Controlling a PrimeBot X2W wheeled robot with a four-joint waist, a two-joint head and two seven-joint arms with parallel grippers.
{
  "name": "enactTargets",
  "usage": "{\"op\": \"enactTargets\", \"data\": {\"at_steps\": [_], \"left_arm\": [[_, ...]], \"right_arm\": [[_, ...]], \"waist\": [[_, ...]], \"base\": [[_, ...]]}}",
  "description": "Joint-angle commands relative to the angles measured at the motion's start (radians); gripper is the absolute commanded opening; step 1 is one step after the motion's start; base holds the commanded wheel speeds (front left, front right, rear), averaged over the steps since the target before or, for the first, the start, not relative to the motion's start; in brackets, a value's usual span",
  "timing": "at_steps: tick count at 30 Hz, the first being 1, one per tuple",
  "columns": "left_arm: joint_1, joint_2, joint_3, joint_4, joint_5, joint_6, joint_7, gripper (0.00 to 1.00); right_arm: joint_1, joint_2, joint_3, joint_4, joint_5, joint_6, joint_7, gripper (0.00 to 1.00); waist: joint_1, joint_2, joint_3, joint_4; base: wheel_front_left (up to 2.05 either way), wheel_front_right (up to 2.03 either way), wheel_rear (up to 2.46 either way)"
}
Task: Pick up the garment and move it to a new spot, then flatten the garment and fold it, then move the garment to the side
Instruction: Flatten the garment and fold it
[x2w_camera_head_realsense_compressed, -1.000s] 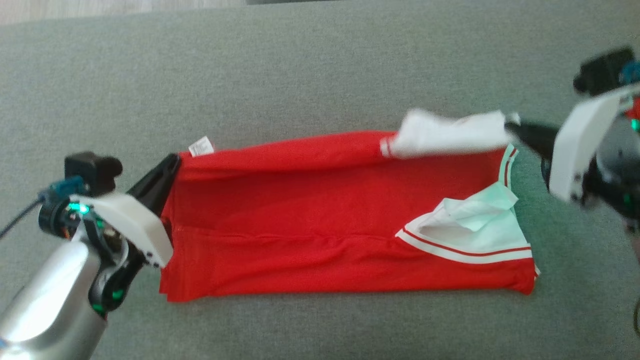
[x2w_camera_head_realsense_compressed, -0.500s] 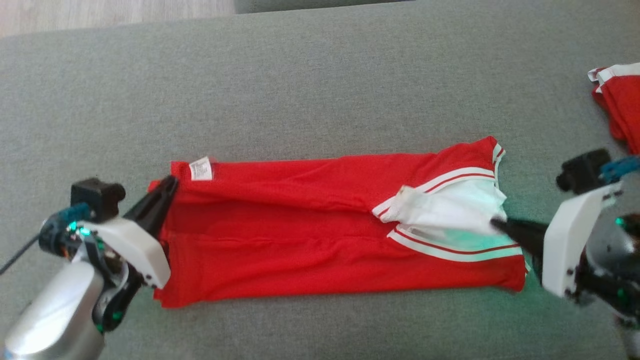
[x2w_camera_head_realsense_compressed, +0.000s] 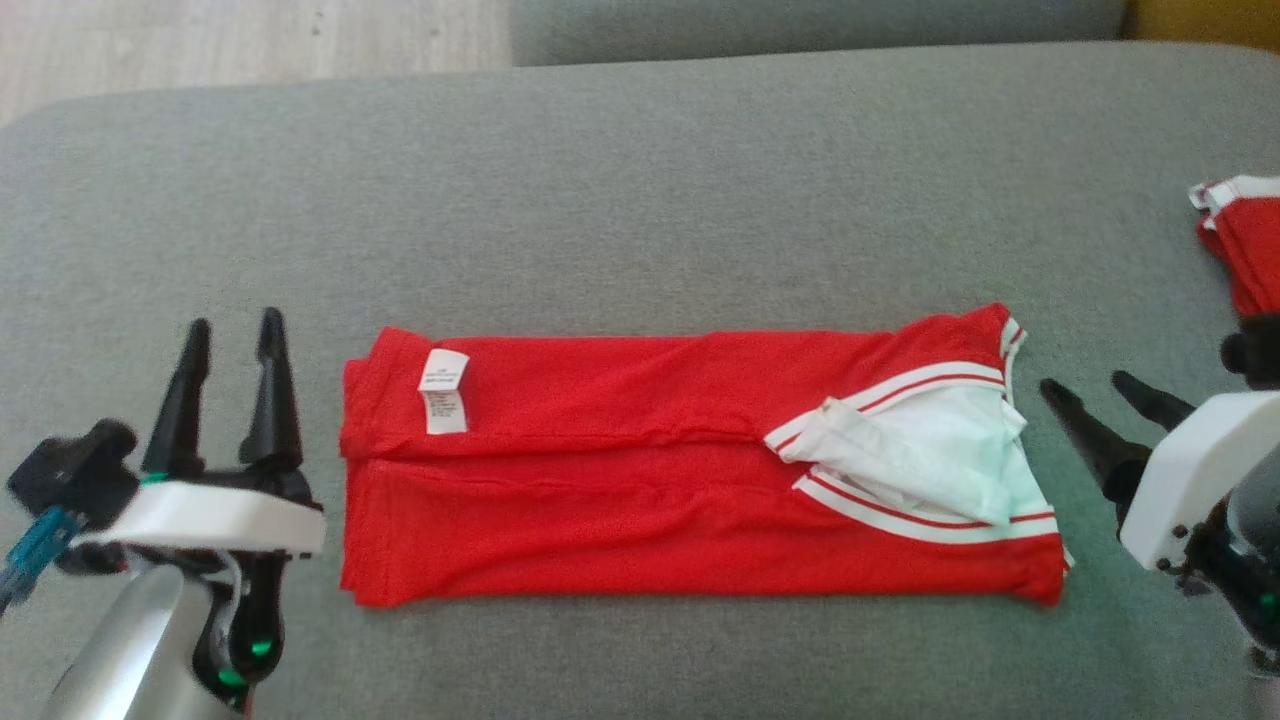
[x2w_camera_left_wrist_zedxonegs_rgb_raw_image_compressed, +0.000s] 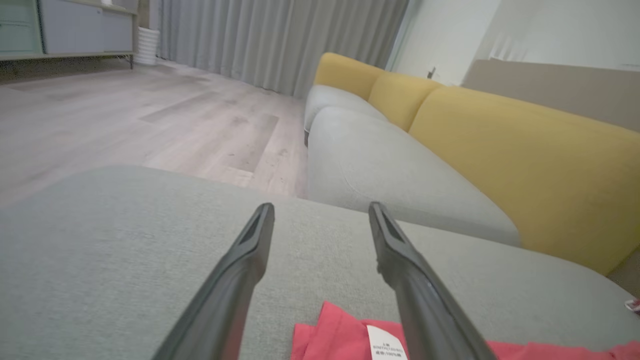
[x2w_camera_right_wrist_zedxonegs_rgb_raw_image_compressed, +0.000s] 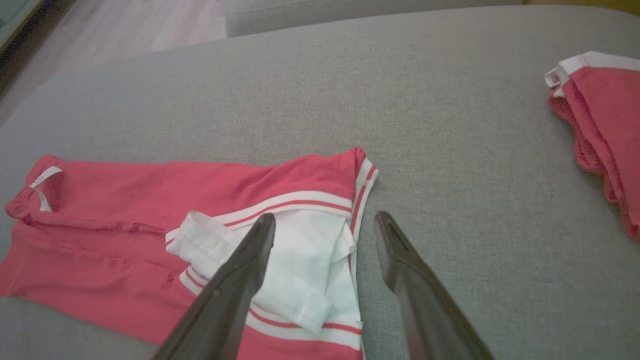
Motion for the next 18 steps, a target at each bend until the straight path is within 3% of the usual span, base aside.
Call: {"op": "enactTargets", "data": {"at_steps": [1, 4, 9, 18], "left_arm": [[-0.011, 0.021, 0.068, -0.045, 0.009, 0.021, -0.026, 1.00], [0.026, 0.003, 0.098, -0.079, 0.036, 0.057, -0.045, 1.00], [0.071, -0.016, 0.085, -0.099, 0.085, 0.074, -0.052, 1.00], [0.074, -0.024, 0.052, -0.097, 0.148, 0.076, -0.054, 1.00]], "right_arm": [[-0.002, 0.016, -0.010, -0.023, -0.042, 0.007, -0.025, 1.00], [0.015, 0.071, -0.025, 0.019, -0.123, 0.007, -0.066, 1.00], [0.001, 0.149, -0.051, 0.139, -0.228, 0.007, -0.147, 1.00], [-0.086, 0.199, -0.074, 0.341, -0.330, 0.007, -0.224, 1.00]], "waist": [[0.0001, -0.0001, -0.015, 0.016], [0.0001, -0.0001, -0.021, 0.027], [0.0001, -0.0001, -0.016, 0.037], [0.0001, -0.0001, 0.000, 0.050]], "base": [[0.00, 0.00, 0.00], [0.00, 0.00, 0.00], [0.00, 0.00, 0.00], [0.00, 0.00, 0.00]]}}
